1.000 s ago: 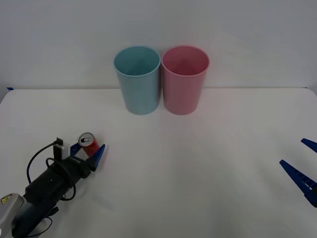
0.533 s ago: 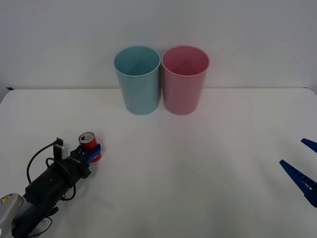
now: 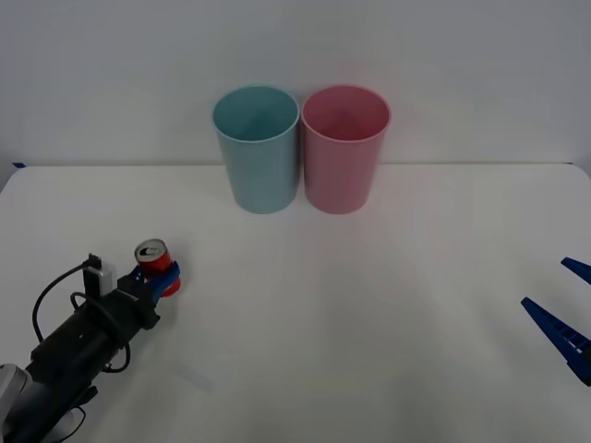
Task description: Grasp the object on the table and drop it into the matching bin: aluminum can to the light blue bin, PET bottle to the pink bin.
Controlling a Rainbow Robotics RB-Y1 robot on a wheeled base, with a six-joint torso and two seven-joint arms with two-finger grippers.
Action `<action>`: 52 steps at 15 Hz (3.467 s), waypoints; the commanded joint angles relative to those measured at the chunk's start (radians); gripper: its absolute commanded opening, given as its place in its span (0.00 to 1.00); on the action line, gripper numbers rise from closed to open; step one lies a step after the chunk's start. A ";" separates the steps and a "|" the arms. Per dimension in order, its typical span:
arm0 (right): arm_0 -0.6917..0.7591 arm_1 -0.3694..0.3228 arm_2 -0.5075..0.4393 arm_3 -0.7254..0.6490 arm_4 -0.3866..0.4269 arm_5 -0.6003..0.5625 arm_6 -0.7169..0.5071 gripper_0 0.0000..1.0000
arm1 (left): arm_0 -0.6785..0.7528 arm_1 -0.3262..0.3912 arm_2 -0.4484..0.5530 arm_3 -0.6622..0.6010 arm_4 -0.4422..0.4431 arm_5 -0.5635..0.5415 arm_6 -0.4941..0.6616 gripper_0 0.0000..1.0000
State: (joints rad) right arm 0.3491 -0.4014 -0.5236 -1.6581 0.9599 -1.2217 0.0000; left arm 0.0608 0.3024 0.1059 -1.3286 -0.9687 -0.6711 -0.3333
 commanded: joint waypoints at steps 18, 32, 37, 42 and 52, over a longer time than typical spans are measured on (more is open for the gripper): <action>0.000 0.000 0.000 0.000 0.000 0.000 0.000 1.00 | 0.215 0.069 0.130 -0.618 0.010 0.070 0.405 0.00; 0.000 0.000 0.000 0.000 0.000 0.000 0.000 1.00 | -0.317 0.086 0.037 -0.357 -0.254 0.136 0.698 0.00; 0.000 0.000 0.000 0.000 0.000 0.000 0.000 1.00 | -0.526 0.086 -0.009 -0.126 -0.292 0.137 0.691 0.00; 0.000 0.000 0.000 0.000 0.000 0.000 0.000 1.00 | -0.719 0.086 -0.075 0.112 -0.301 0.137 0.668 0.00; 0.000 0.000 0.000 0.000 0.000 0.000 0.000 1.00 | -0.918 0.026 -0.118 0.362 -0.352 0.180 0.625 0.00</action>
State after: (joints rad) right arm 0.3491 -0.4014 -0.5236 -1.6581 0.9599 -1.2217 0.0000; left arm -0.8563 0.3334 -0.0124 -0.9674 -1.3168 -0.4963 0.2925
